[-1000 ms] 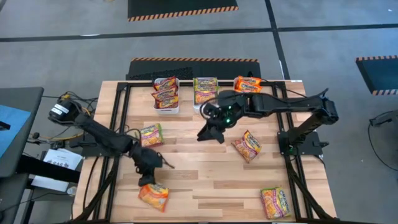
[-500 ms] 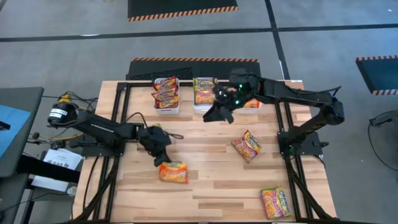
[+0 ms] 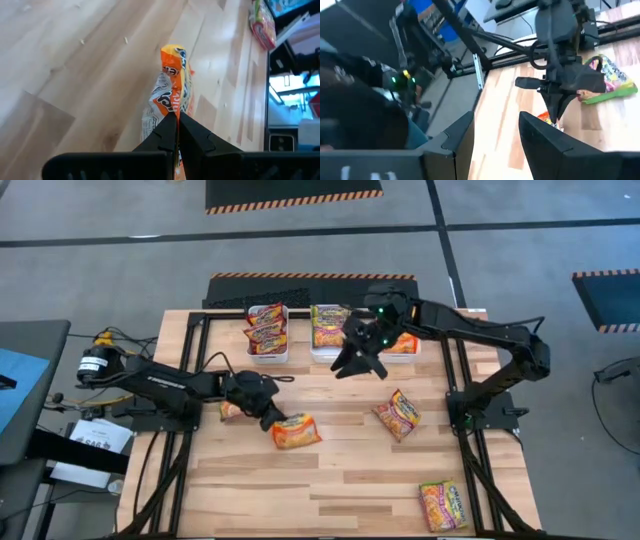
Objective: Sort Maruchan noodles
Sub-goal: Put the orange noodle pack into the right white bin
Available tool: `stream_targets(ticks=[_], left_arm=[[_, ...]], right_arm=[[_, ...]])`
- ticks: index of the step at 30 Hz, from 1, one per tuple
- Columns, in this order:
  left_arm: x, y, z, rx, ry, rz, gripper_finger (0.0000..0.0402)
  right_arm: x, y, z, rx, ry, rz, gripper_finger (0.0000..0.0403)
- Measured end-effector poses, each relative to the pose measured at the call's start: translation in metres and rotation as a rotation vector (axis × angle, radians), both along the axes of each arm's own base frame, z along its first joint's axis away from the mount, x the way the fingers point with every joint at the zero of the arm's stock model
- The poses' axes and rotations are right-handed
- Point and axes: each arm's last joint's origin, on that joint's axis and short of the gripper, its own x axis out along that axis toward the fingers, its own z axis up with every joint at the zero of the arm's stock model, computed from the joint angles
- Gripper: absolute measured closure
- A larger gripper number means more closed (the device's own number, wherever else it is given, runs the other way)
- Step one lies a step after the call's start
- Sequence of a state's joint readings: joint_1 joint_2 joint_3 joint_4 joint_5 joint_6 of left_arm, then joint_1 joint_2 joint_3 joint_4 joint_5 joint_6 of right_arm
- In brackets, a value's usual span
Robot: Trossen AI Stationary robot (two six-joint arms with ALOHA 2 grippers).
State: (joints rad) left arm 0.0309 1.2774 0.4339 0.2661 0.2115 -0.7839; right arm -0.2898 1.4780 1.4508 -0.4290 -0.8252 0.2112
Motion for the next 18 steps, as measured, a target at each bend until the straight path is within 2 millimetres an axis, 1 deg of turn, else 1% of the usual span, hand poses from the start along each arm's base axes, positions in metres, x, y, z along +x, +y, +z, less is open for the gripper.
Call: stream_targets(ticks=[4,7,10,12,14,16,18], left_arm=[[0.0,0.001,0.0,0.006,-0.003,0.012,0.0401],[0.0,0.001,0.0,0.008,-0.003,0.011,0.0401],[0.001,0.001,0.001,0.001,-0.007,0.021,0.0401],[0.001,0.001,0.002,0.002,-0.026,0.021,0.0401],[0.002,0.001,0.004,0.006,-0.042,0.018,0.0401],[0.003,0.001,0.004,0.012,-0.05,0.017,0.0401],[0.004,0.001,0.005,0.012,-0.05,0.016,0.0401]], right_arm=[[0.004,0.009,-0.001,-0.132,-0.037,-0.043,0.0223],[0.006,0.015,-0.002,-0.213,-0.046,-0.063,0.0214],[0.011,0.023,-0.007,-0.244,-0.039,-0.05,0.0198],[0.012,0.027,-0.012,-0.243,-0.003,-0.035,0.0187],[0.014,0.032,-0.013,-0.265,-0.012,-0.019,0.0178],[0.02,0.038,-0.022,-0.282,0.009,-0.01,0.0175],[0.023,0.038,-0.036,-0.279,0.089,-0.008,0.0174]])
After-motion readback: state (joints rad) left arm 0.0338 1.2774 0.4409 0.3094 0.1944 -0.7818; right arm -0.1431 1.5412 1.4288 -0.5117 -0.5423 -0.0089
